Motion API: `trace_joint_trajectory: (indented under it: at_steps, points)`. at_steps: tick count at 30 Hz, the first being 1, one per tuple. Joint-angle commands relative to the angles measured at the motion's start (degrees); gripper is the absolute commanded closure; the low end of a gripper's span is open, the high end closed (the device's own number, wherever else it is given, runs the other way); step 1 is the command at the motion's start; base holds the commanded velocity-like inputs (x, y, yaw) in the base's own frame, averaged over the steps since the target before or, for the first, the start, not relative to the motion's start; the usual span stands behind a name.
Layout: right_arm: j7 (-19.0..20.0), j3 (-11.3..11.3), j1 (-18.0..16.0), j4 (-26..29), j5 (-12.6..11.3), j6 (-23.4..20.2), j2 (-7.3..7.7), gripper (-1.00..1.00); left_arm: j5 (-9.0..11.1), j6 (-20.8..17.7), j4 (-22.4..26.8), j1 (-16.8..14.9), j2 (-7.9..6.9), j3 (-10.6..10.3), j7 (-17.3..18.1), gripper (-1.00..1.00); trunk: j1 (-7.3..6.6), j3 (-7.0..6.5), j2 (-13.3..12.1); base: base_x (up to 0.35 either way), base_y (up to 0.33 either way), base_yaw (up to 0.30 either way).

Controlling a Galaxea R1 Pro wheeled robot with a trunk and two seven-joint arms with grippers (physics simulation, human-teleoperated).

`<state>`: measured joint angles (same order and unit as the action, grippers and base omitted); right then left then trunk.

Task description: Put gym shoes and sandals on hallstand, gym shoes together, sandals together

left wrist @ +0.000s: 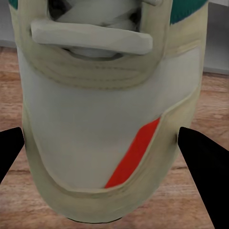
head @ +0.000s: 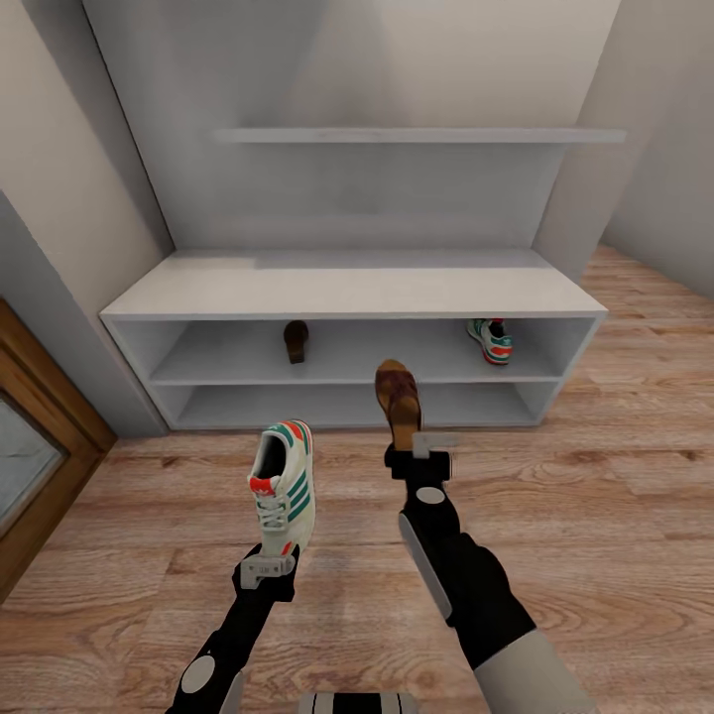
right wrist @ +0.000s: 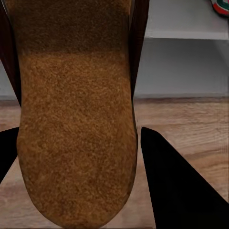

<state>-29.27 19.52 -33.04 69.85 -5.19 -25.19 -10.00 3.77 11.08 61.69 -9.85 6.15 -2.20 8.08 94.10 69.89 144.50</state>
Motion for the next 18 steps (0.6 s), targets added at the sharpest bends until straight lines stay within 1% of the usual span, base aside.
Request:
trace_joint_trajectory:
  at_steps: [1,4,5,8,14,18]
  points:
    - [-0.2,0.4,-0.1,0.0,-1.0,-0.1,0.0,1.0,0.0,0.0,0.0,0.0,0.0,0.0,0.0,1.0,0.0,0.0,0.0,0.0,0.0,0.0]
    - [-0.7,1.3,-0.4,0.0,-3.1,-0.3,0.0,1.0,0.0,0.0,0.0,0.0,0.0,0.0,0.0,1.0,0.0,0.0,0.0,0.0,0.0,0.0]
    - [-0.7,1.3,-0.4,0.0,-3.1,-0.3,0.0,1.0,0.0,0.0,0.0,0.0,0.0,0.0,0.0,1.0,0.0,0.0,0.0,0.0,0.0,0.0]
    - [-1.2,2.2,-0.7,-0.2,-4.2,-0.5,0.0,1.0,0.0,0.0,0.0,0.0,0.0,0.0,0.0,1.0,0.0,0.0,0.0,0.0,0.0,0.0]
    - [-1.5,3.1,-1.0,-0.5,-4.9,-0.6,0.0,1.0,0.0,0.0,0.0,0.0,0.0,0.0,0.0,1.0,0.0,0.0,0.0,0.0,0.0,0.0]
    - [-1.7,3.6,-1.7,-1.7,-5.2,-0.6,0.0,1.0,-0.1,0.0,0.0,0.0,0.0,0.0,0.0,1.0,0.0,0.0,0.0,0.0,0.0,0.0]
